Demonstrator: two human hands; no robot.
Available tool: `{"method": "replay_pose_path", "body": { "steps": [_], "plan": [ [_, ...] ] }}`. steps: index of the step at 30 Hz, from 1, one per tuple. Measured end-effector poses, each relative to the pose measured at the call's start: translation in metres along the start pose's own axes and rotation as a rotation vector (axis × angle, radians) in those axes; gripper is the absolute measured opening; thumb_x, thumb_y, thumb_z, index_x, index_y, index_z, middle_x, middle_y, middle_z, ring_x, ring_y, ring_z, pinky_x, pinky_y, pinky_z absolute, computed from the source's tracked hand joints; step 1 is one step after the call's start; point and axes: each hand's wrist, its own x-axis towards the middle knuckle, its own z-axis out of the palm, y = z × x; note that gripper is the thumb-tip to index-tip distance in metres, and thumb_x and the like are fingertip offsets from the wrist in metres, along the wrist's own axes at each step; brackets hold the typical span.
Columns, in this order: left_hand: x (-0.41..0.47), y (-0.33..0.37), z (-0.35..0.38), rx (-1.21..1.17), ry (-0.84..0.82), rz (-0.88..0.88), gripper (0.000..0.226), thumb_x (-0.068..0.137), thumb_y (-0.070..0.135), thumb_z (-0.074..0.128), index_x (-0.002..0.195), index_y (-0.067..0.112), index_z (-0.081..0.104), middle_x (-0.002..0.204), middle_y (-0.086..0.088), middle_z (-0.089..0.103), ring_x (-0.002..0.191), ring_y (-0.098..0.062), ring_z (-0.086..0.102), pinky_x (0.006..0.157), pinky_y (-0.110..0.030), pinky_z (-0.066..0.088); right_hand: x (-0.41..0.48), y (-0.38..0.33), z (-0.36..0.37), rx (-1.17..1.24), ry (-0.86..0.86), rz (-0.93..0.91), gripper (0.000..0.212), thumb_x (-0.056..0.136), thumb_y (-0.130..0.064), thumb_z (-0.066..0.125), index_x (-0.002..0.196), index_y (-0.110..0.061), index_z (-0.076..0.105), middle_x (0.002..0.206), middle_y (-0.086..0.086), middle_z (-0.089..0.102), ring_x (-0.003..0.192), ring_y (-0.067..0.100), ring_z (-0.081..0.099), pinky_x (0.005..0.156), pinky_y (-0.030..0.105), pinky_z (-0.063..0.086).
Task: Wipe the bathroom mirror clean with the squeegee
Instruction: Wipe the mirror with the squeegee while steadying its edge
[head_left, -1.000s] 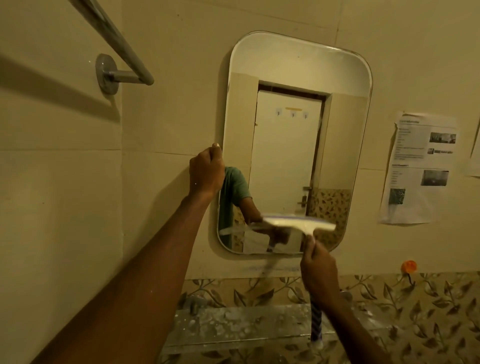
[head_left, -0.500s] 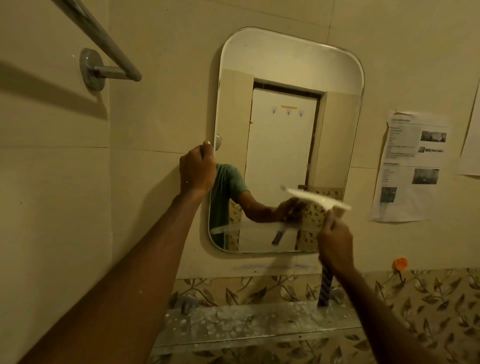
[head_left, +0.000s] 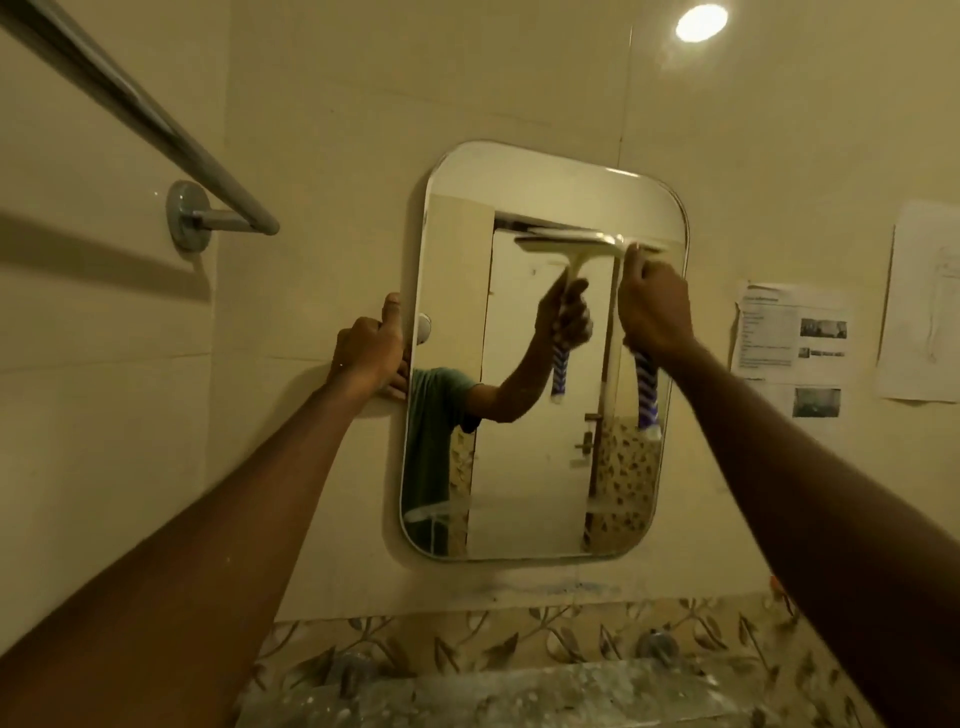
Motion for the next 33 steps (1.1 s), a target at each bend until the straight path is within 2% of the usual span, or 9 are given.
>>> {"method": "replay_pose_path", "body": {
  "steps": [5,8,12,16,21,25,29,31,33],
  "plan": [
    [0.001,-0.009,-0.001,-0.019,0.006,0.082,0.072,0.095,0.061,0.022,0.078,0.004,0.062,0.064,-0.012,0.067,0.039,-0.014,0.062,0.034,-0.019,0.046,0.032,-0.007,-0.001,-0.072,-0.018,-0.042,0.047,0.104,-0.041,0.026,0.069,-0.02,0.05,0.056,0.0,0.05,0.038,0.007,0.048,0.033,0.019,0.039],
    [0.0,-0.014,0.002,-0.041,0.042,0.116,0.073,0.095,0.06,0.023,0.075,0.002,0.063,0.064,-0.013,0.067,0.042,-0.015,0.063,0.036,-0.02,0.048,-0.019,0.026,0.007,-0.005,-0.041,-0.015,0.048,0.105,-0.038,0.027,0.071,-0.016,0.051,0.052,-0.002,0.046,0.031,0.001,0.04,0.03,0.013,0.033],
    [0.002,-0.014,0.002,-0.035,0.059,0.127,0.075,0.095,0.06,0.024,0.073,0.0,0.063,0.063,-0.015,0.067,0.049,-0.023,0.065,0.047,-0.029,0.056,-0.095,0.066,0.016,-0.097,-0.077,0.051,0.053,0.105,-0.038,0.026,0.067,-0.014,0.053,0.052,0.001,0.05,0.038,0.006,0.045,0.038,0.02,0.035],
    [0.002,-0.013,-0.001,-0.059,0.019,0.112,0.072,0.097,0.058,0.023,0.075,0.003,0.063,0.057,-0.009,0.064,0.038,-0.014,0.06,0.035,-0.018,0.045,-0.079,0.048,0.008,-0.116,-0.09,0.062,0.052,0.105,-0.037,0.029,0.062,-0.017,0.05,0.05,-0.002,0.047,0.037,0.007,0.041,0.041,0.023,0.035],
    [0.001,-0.016,-0.003,-0.131,-0.007,0.092,0.071,0.097,0.056,0.024,0.071,0.003,0.063,0.053,-0.006,0.063,0.035,-0.012,0.06,0.032,-0.016,0.042,-0.04,0.01,0.013,0.0,-0.025,0.032,0.048,0.106,-0.035,0.028,0.068,-0.016,0.05,0.053,-0.001,0.046,0.029,0.0,0.04,0.03,0.011,0.033],
    [0.0,-0.018,-0.002,-0.152,-0.005,0.09,0.07,0.096,0.057,0.028,0.071,0.003,0.063,0.055,-0.008,0.064,0.036,-0.013,0.061,0.033,-0.017,0.044,-0.113,0.042,0.041,-0.045,-0.058,0.075,0.049,0.105,-0.036,0.027,0.066,-0.018,0.051,0.051,-0.003,0.046,0.033,0.001,0.04,0.032,0.011,0.03],
    [-0.002,-0.016,-0.002,-0.17,-0.013,0.087,0.066,0.096,0.056,0.031,0.066,0.006,0.062,0.055,-0.007,0.065,0.037,-0.015,0.062,0.034,-0.02,0.047,-0.207,0.07,0.063,-0.111,-0.107,0.175,0.046,0.102,-0.038,0.028,0.066,-0.024,0.052,0.052,-0.005,0.052,0.04,0.0,0.048,0.034,0.012,0.034],
    [-0.004,-0.015,-0.003,-0.186,-0.015,0.084,0.066,0.097,0.055,0.03,0.064,0.007,0.061,0.054,-0.006,0.064,0.036,-0.014,0.061,0.033,-0.02,0.046,-0.223,0.07,0.063,-0.154,-0.138,0.19,0.047,0.102,-0.041,0.027,0.065,-0.025,0.052,0.052,-0.005,0.054,0.043,0.004,0.05,0.037,0.012,0.031],
    [-0.004,-0.015,-0.004,-0.207,-0.035,0.064,0.068,0.098,0.054,0.028,0.067,0.005,0.063,0.056,-0.007,0.065,0.038,-0.015,0.062,0.034,-0.02,0.047,-0.207,0.06,0.057,-0.119,-0.13,0.166,0.049,0.103,-0.041,0.028,0.064,-0.022,0.053,0.053,-0.003,0.053,0.042,0.005,0.045,0.04,0.021,0.035]
  ]
}}
